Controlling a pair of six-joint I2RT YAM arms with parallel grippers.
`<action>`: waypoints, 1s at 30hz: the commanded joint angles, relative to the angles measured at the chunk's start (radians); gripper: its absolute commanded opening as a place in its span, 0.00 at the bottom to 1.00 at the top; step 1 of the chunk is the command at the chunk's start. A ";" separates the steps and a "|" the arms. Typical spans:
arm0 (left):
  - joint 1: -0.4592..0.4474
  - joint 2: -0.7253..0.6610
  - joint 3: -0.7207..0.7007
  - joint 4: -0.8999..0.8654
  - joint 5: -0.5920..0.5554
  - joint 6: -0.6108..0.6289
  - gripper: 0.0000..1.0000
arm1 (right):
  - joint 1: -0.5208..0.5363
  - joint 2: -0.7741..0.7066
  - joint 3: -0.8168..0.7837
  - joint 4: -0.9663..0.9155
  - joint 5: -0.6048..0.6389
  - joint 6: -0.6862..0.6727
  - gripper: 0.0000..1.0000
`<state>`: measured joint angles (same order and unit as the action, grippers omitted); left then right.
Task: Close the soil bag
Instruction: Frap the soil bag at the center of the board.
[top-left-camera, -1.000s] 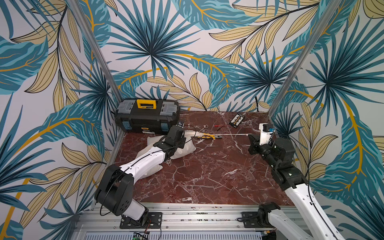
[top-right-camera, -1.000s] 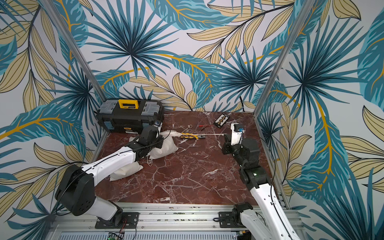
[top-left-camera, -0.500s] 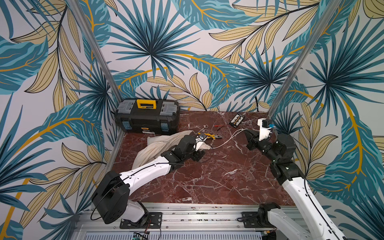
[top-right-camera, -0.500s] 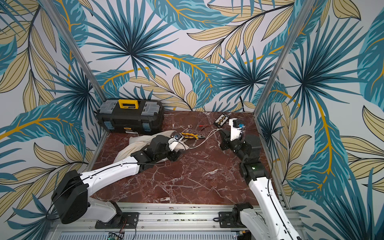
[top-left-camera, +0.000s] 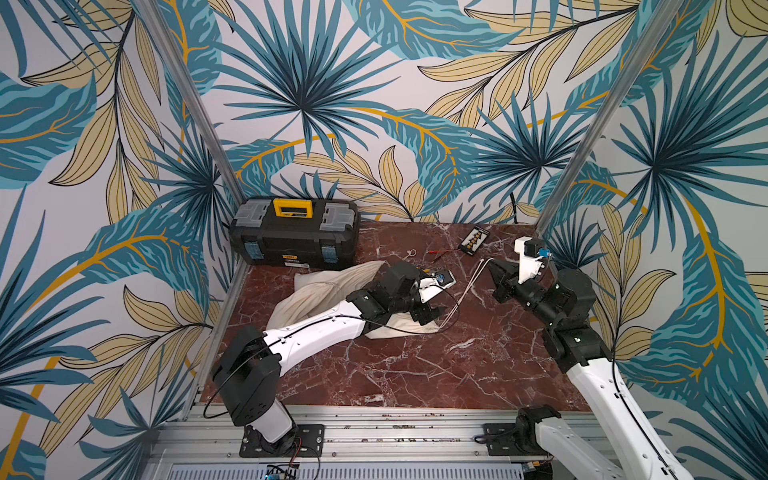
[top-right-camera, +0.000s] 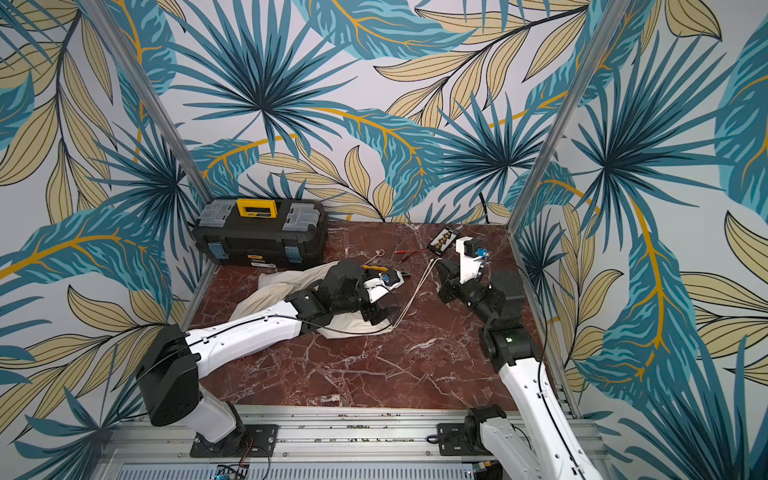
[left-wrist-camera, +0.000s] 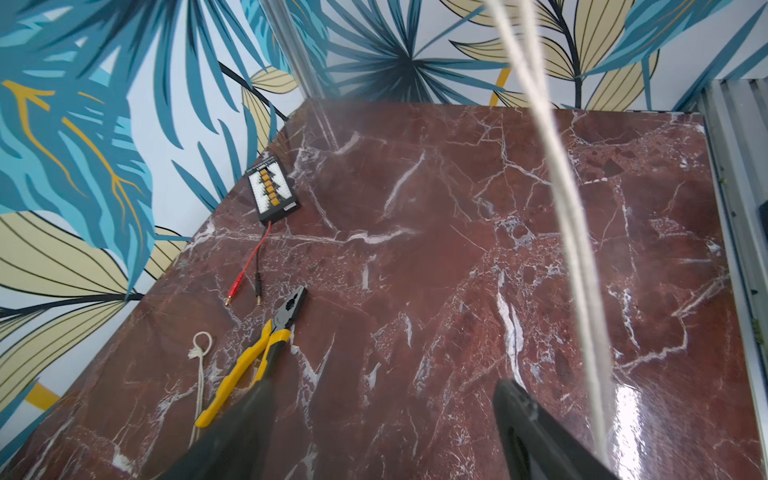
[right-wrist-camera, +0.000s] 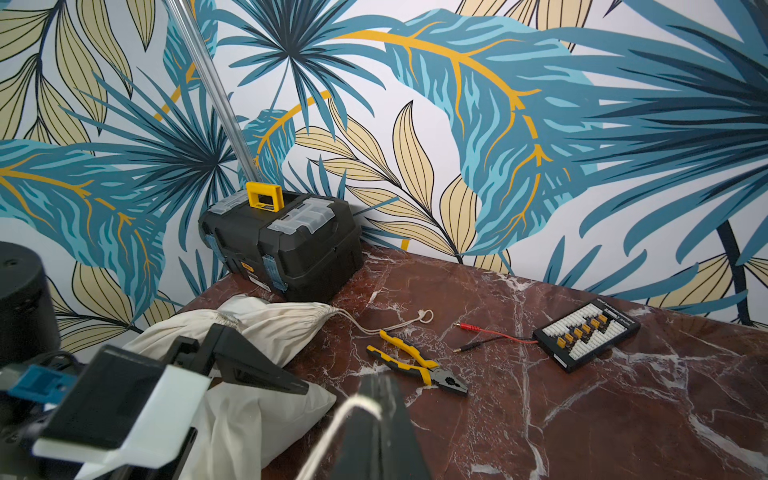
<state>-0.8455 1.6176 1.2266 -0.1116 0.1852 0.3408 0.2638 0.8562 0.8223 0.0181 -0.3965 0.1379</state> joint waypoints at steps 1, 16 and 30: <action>0.001 0.014 0.038 -0.073 0.081 0.033 0.85 | 0.005 -0.023 0.017 -0.009 0.022 -0.024 0.00; -0.067 -0.109 -0.131 0.144 0.070 -0.074 0.82 | 0.004 -0.023 0.005 -0.010 0.044 -0.036 0.00; -0.074 0.324 0.191 0.245 0.010 -0.114 0.55 | 0.004 -0.057 0.006 -0.035 0.069 -0.035 0.00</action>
<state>-0.9272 1.9148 1.3605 0.1005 0.2211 0.2325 0.2638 0.8085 0.8230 -0.0059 -0.3408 0.1085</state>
